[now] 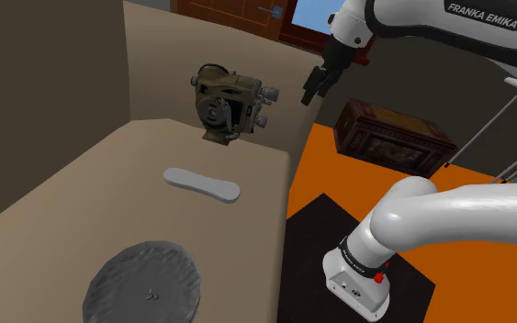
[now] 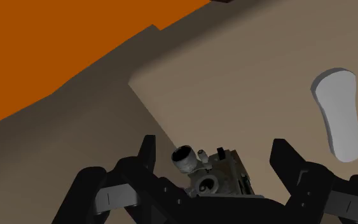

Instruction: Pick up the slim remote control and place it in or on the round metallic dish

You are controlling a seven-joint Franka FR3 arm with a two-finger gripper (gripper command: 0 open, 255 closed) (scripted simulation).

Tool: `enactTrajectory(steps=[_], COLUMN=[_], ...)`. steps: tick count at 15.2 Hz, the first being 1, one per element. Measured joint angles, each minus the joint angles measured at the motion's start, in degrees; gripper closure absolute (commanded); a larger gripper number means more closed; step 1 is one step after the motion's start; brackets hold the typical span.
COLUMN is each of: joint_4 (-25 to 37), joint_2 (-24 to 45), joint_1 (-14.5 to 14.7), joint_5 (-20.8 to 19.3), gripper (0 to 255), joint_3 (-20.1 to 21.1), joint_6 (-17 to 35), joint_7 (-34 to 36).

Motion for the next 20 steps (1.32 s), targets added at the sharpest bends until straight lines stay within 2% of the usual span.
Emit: enactTrajectory(steps=[6, 10, 20], joint_4=[-0.65, -1.72, 0.55], joint_2=[4.18, 9.01, 23.85], joint_1=[2.35, 4.58, 9.20], joint_5=[1.53, 2.78, 3.72], gripper=[0, 0, 0], joint_3=[3.17, 6.38, 14.21], joint_6=[3.58, 8.27, 17.89], joint_7=[0.90, 1.83, 4.15])
